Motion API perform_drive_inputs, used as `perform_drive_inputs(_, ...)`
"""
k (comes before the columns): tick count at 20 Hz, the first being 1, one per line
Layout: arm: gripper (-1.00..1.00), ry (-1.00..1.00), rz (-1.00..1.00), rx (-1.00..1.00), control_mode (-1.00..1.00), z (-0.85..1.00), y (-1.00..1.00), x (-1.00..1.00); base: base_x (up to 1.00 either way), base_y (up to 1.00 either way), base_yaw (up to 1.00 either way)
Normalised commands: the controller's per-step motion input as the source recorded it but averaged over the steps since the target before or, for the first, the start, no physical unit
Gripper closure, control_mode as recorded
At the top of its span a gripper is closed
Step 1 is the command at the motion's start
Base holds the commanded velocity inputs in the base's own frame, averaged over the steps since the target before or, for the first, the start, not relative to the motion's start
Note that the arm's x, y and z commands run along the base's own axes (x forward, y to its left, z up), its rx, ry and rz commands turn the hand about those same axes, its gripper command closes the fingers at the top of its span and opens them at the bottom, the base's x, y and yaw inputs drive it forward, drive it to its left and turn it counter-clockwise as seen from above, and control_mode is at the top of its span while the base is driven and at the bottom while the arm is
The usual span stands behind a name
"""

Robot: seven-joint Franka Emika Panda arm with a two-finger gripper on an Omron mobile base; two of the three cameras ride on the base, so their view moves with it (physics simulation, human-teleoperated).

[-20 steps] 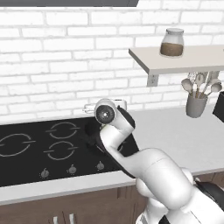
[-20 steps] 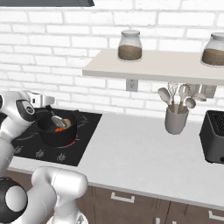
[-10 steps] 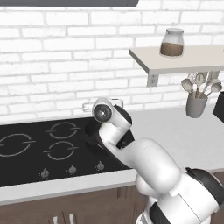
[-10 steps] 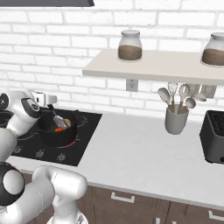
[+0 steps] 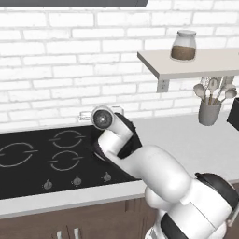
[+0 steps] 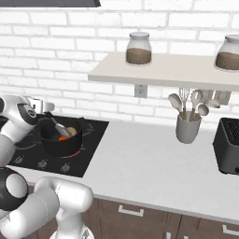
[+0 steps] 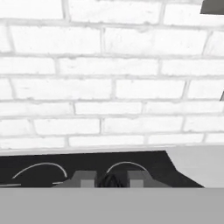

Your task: Put the squash and onion in the pot. Retrieve the spatula and lightly stir the vegetables in the pot.

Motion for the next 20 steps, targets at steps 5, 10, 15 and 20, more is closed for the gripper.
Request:
perform_drive_inputs(5,1.0,0.06,0.06,0.22,-1.0,-0.01,0.22,-0.16,0.0,0.0,0.0)
perform_drive_inputs(10,1.0,0.01,0.02,0.22,-1.0,0.21,0.0,0.01,0.0,0.0,0.0)
perform_drive_inputs(15,1.0,0.0,0.0,0.05,-1.0,0.17,-0.18,0.18,0.0,0.0,0.0)
perform_drive_inputs(20,1.0,0.0,0.0,0.0,-1.0,0.0,-0.2,0.01,0.0,0.0,0.0)
